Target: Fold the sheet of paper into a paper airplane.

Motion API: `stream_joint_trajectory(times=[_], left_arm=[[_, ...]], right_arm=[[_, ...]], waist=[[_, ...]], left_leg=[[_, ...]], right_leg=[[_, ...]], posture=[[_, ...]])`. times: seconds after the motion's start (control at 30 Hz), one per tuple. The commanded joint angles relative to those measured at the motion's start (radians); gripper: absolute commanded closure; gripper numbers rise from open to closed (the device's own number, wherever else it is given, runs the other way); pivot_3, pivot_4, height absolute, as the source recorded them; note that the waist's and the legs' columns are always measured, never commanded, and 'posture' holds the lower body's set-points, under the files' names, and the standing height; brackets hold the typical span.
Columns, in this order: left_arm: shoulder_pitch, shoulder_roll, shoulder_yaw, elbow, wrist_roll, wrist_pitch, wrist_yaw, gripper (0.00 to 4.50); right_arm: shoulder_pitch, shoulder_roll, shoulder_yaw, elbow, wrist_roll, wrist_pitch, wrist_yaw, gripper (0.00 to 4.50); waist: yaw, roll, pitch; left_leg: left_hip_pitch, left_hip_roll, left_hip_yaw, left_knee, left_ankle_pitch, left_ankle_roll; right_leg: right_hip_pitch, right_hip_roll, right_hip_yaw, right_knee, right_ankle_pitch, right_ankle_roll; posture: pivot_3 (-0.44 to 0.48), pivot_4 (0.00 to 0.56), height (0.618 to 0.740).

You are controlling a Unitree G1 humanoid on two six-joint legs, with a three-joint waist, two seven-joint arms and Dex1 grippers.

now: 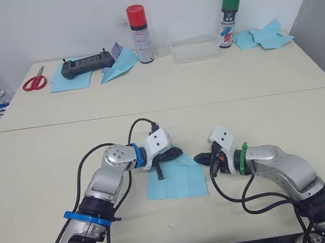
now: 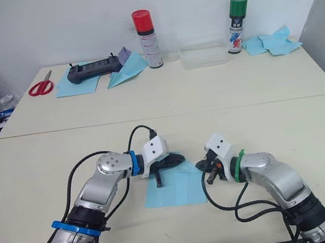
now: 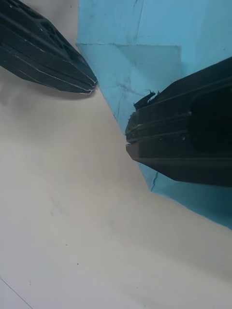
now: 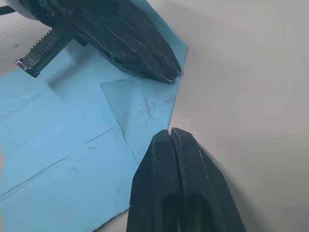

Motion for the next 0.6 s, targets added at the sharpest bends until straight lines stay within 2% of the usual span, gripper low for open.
stream_joint_trajectory(times=[0.03, 0.23, 0.4, 0.6], left_arm=[[0.009, -0.014, -0.043, 0.028, 0.028, 0.0, -0.017, 4.5], [0.007, -0.015, -0.042, 0.028, 0.03, -0.001, -0.019, 4.5], [0.007, -0.012, -0.037, 0.025, 0.031, 0.004, -0.017, 4.5], [0.015, -0.006, -0.034, 0.016, 0.031, 0.008, -0.015, 4.5]], right_arm=[[-0.026, 0.043, -0.039, -0.009, 0.037, -0.031, 0.006, 4.48], [-0.076, 0.072, 0.006, 0.064, -0.024, -0.022, -0.011, 4.48], [-0.062, 0.036, 0.031, 0.086, -0.06, -0.006, 0.0, 4.48], [0.0, -0.032, 0.041, 0.016, -0.051, 0.016, 0.025, 4.48]], waist=[[0.0, 0.0, 0.0], [0.004, 0.0, 0.0], [0.006, 0.0, 0.0], [0.007, 0.0, -0.001]], left_leg=[[0.0, 0.0, 0.0, 0.0, 0.0, 0.0], [0.0, 0.0, 0.0, 0.001, 0.0, 0.0], [0.0, 0.0, 0.0, 0.0, 0.0, 0.0], [0.0, 0.0, 0.0, 0.0, 0.0, 0.0]], right_leg=[[0.0, 0.0, 0.0, 0.0, 0.0, 0.0], [0.0, 0.0, 0.0, 0.0, 0.0, 0.001], [0.0, 0.0, 0.0, 0.0, 0.0, 0.0], [0.0, 0.0, 0.0, 0.0, 0.0, 0.001]], posture=[[0.0, 0.15, 0.74], [0.0, 0.15, 0.74], [0.0, 0.15, 0.74], [0.0, 0.15, 0.74]])
